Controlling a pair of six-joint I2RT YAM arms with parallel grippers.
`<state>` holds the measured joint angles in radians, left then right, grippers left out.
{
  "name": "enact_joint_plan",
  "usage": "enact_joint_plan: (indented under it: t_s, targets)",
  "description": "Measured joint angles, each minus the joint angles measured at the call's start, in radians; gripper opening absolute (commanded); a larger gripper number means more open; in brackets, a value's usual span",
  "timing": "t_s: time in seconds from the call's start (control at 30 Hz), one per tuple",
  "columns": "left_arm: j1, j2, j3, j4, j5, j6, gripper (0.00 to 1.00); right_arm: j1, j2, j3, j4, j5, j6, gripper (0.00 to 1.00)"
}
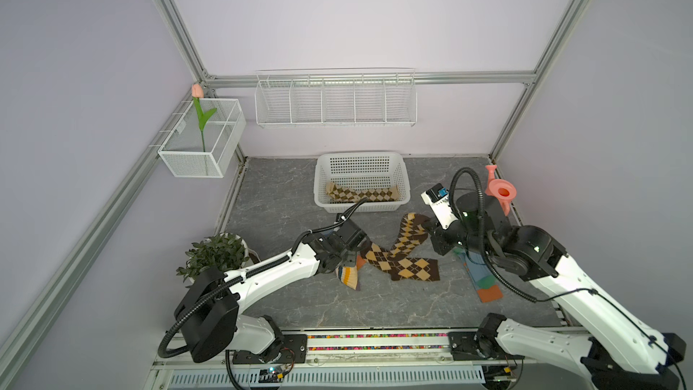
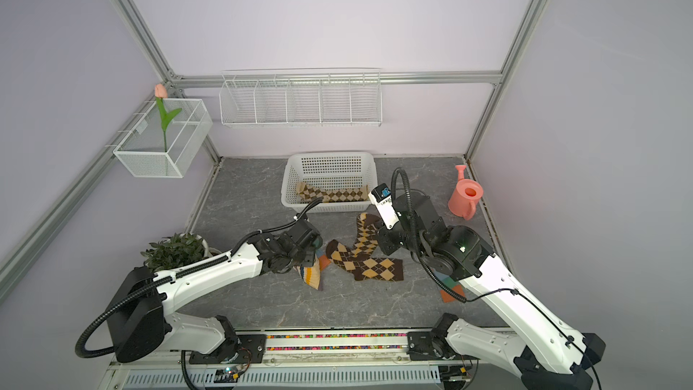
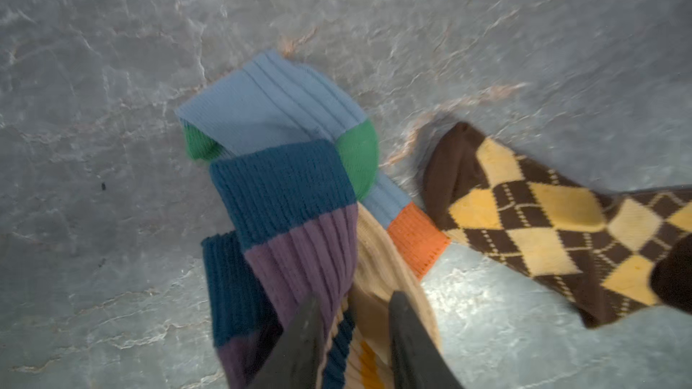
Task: Place the socks together as a pair
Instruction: Adjust the sock at the center of the board.
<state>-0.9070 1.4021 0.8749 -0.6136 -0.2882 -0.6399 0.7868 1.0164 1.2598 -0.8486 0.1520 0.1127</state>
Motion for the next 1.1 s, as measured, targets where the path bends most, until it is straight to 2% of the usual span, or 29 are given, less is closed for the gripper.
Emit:
enact_joint_plan:
  t_s: [0.2,0.33,0.43,0.7,0.77,0.87,0.93,1.03,1.1]
  targets:
    - [0.034,0.095,-0.043,0.143,0.054,-0.017,0.34,-0.012,0.004,-0.034,0.001,-0.027,0.008,0.07]
    - [0.052,0.202,-0.009,0.155,0.057,-0.037,0.27,-0.02,0.004,-0.036,0.002,-0.044,0.012,0.07]
    - [0.078,0.208,-0.002,0.14,0.045,-0.047,0.26,-0.026,0.003,-0.037,0.004,-0.063,0.015,0.07]
    - [0.29,0.102,-0.078,0.046,0.003,-0.008,0.26,-0.033,-0.005,-0.037,0.006,-0.099,0.019,0.07]
    - [0.316,0.093,-0.077,0.023,-0.018,0.003,0.26,-0.033,-0.011,-0.037,0.008,-0.105,0.022,0.07]
    - [0.325,0.073,-0.074,-0.013,-0.05,0.014,0.27,-0.033,-0.013,-0.036,0.007,-0.119,0.027,0.07]
    - [0.325,0.039,-0.072,-0.027,-0.051,0.025,0.34,-0.033,-0.013,-0.035,0.007,-0.129,0.031,0.07]
    - [0.308,-0.081,-0.07,-0.021,-0.013,0.048,0.39,-0.033,-0.013,-0.03,0.006,-0.142,0.038,0.07]
    - [0.258,-0.205,-0.069,0.031,0.031,0.073,0.42,-0.034,-0.013,-0.019,0.007,-0.146,0.042,0.07]
